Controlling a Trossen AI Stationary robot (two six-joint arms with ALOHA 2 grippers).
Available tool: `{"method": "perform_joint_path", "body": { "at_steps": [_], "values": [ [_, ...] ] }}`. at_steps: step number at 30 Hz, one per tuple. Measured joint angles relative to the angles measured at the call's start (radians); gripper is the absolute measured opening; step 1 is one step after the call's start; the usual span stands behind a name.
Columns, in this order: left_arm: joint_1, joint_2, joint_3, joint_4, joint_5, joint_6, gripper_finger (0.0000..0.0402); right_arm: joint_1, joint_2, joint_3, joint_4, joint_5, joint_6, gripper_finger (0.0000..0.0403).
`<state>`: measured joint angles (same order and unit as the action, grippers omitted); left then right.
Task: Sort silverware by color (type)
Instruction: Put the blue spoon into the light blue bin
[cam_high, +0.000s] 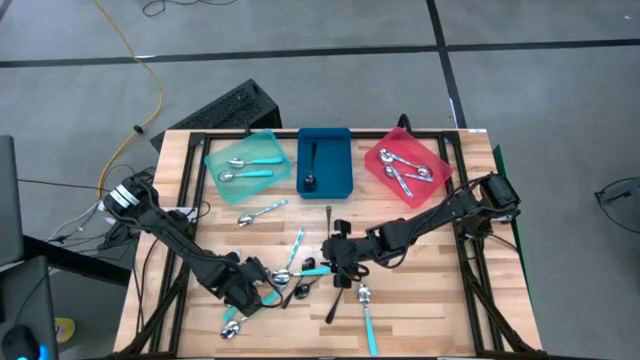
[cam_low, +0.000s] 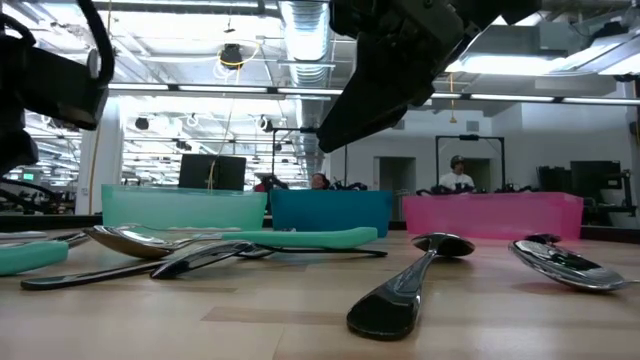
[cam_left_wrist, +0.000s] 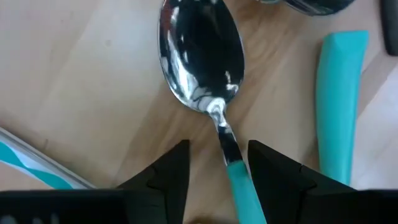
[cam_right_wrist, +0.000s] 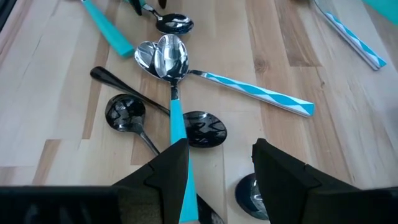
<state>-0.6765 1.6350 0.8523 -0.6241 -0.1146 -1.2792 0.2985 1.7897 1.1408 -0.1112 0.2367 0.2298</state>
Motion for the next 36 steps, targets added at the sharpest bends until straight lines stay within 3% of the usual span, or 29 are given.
{"method": "perform_joint_path", "body": {
  "at_steps": [7, 15, 22, 36],
  "values": [
    [0.0, -0.002, -0.031, -0.003, 0.007, 0.007, 0.0137, -0.006, 0.0, 0.0, -0.001, 0.0, -0.001, 0.0198],
    [0.0, -0.001, -0.036, -0.019, -0.01, 0.065, 0.0016, -0.007, 0.0, 0.0, -0.001, 0.0, -0.001, 0.0198],
    [-0.004, -0.028, -0.039, -0.011, -0.08, 0.117, 0.001, -0.007, 0.0, 0.0, 0.004, 0.003, -0.001, 0.0198],
    [-0.005, -0.393, -0.041, -0.139, -0.461, 0.204, 0.0007, -0.071, 0.0, 0.0, 0.235, 0.029, -0.042, 0.0198]
  ]
}}
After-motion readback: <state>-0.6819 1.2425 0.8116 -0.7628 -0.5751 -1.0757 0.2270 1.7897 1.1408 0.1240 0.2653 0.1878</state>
